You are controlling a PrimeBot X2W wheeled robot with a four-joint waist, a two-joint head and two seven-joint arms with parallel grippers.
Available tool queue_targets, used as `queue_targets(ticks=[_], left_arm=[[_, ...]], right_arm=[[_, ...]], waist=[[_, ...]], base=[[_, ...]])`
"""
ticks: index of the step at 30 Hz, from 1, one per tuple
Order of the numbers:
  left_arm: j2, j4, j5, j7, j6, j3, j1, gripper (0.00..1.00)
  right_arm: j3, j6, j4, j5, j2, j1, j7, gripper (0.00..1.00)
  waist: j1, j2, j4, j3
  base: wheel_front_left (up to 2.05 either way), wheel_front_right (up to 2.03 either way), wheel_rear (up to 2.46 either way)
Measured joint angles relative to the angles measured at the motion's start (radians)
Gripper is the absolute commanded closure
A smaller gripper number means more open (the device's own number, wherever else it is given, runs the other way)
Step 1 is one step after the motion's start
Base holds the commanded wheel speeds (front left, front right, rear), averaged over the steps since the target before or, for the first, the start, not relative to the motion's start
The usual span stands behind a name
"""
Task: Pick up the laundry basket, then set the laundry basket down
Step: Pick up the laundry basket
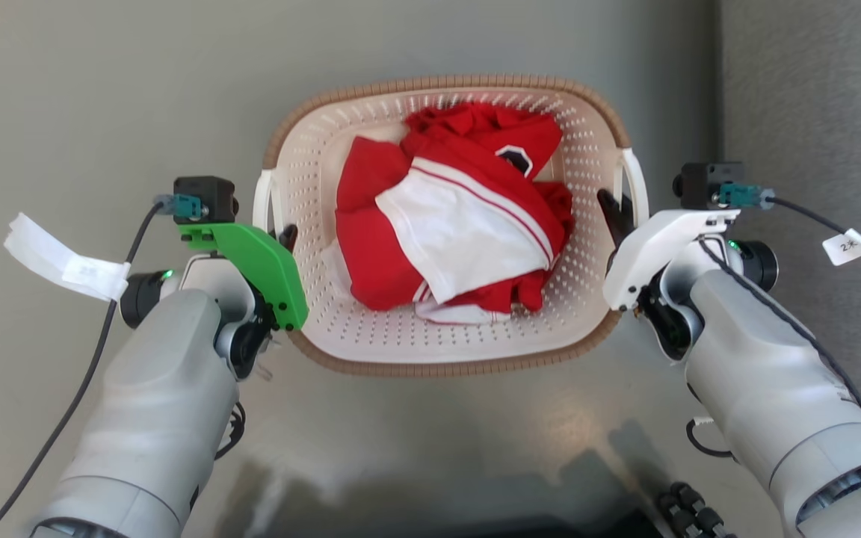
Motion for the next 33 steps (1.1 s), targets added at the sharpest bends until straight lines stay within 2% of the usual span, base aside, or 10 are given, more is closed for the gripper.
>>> queue_targets(ticks=[10, 33], left_arm=[[0.004, 0.003, -0.063, 0.026, 0.0, -0.021, 0.039, 1.0], [0.004, 0.041, -0.206, 0.157, 0.0, -0.075, 0.228, 1.0]], right_arm=[[0.066, -0.001, 0.001, 0.059, -0.003, 0.02, 0.061, 1.0], [0.184, -0.001, 0.038, 0.186, -0.002, 0.151, 0.315, 1.0]], waist=[[0.0, 0.0, -0.01, -0.136], [-0.0002, 0.0, -0.026, -0.481]], base=[[0.0, 0.0, 0.0], [0.0, 0.0, 0.0]])
